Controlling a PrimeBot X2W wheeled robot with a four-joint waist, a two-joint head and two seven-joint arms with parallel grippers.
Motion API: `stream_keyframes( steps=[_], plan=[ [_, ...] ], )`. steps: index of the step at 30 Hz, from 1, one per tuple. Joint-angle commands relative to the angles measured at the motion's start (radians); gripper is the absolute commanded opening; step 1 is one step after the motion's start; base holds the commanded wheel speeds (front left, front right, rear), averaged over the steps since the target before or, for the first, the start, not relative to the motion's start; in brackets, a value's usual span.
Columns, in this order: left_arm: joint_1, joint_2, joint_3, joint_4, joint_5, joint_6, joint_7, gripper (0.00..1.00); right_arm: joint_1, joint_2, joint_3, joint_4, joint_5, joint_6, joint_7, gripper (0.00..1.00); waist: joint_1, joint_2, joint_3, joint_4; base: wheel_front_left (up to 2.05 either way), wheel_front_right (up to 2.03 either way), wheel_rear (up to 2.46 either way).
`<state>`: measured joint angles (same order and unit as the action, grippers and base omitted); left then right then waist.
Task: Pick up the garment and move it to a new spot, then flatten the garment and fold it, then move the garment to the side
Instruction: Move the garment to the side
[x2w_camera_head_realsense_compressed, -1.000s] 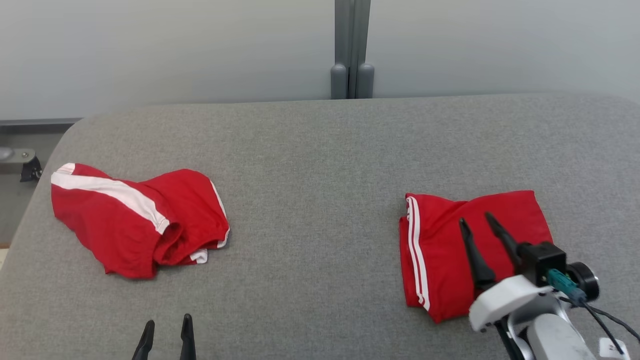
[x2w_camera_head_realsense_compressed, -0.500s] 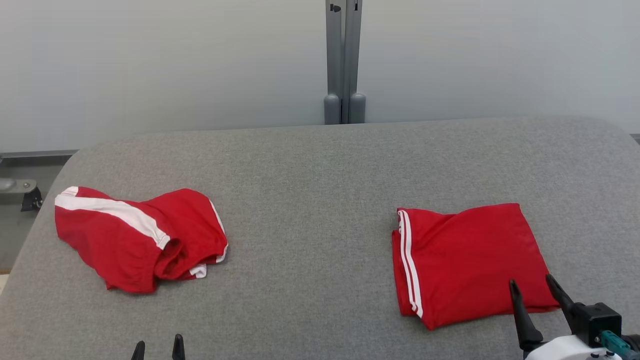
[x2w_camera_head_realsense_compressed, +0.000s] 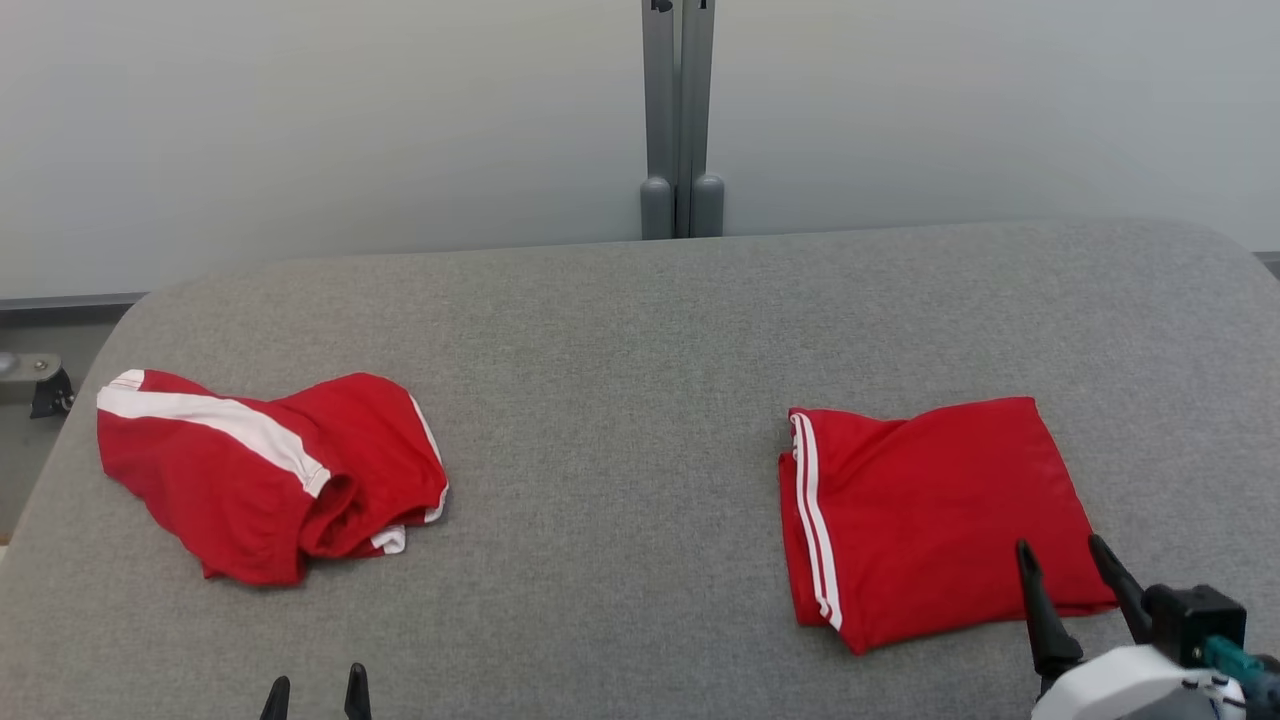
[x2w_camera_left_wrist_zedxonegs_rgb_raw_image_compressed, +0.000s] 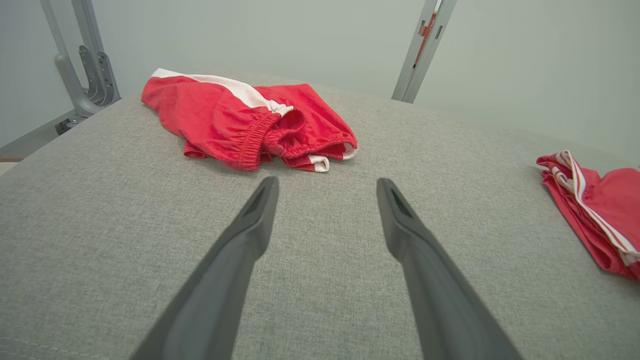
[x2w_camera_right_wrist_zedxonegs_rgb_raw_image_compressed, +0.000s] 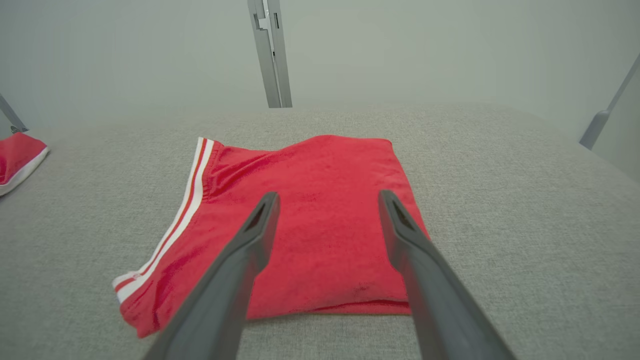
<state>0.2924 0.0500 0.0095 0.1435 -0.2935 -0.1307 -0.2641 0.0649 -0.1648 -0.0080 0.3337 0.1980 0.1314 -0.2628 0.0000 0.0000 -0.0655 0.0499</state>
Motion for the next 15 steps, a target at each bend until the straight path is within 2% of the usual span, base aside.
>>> stream_keyframes(
  steps=[1, 4, 7, 11, 15],
  plan=[
    [-0.004, 0.002, 0.002, -0.004, 0.006, 0.000, 0.000, 1.00, -0.039, -0.017, 0.004, 0.015, 0.031, -0.001, 0.021, 1.00, 0.0000, 0.0000, 0.010, -0.002, 0.00, 0.00, 0.00],
    [-0.005, 0.002, -0.003, -0.008, 0.005, 0.000, 0.000, 1.00, -0.117, -0.057, 0.001, 0.031, 0.087, -0.001, 0.168, 1.00, 0.0000, 0.0000, 0.027, -0.009, 0.00, 0.00, 0.00],
    [-0.013, 0.002, -0.011, -0.010, 0.008, 0.000, 0.000, 1.00, -0.203, -0.099, -0.006, 0.041, 0.138, -0.001, 0.391, 1.00, 0.0000, 0.0000, 0.052, -0.017, 0.00, 0.00, 0.00],
    [-0.053, 0.002, -0.031, -0.015, 0.012, 0.000, 0.000, 1.00, -0.308, -0.133, -0.002, 0.066, 0.124, -0.001, 0.632, 1.00, 0.0000, 0.0000, 0.113, -0.017, 0.00, 0.00, 0.00],
    [-0.082, 0.012, -0.057, -0.005, 0.014, 0.000, 0.000, 1.00, -0.362, -0.125, -0.030, 0.125, 0.084, -0.001, 0.732, 1.00, 0.0000, 0.0000, 0.142, 0.002, 0.00, 0.00, 0.00]
  ],
)
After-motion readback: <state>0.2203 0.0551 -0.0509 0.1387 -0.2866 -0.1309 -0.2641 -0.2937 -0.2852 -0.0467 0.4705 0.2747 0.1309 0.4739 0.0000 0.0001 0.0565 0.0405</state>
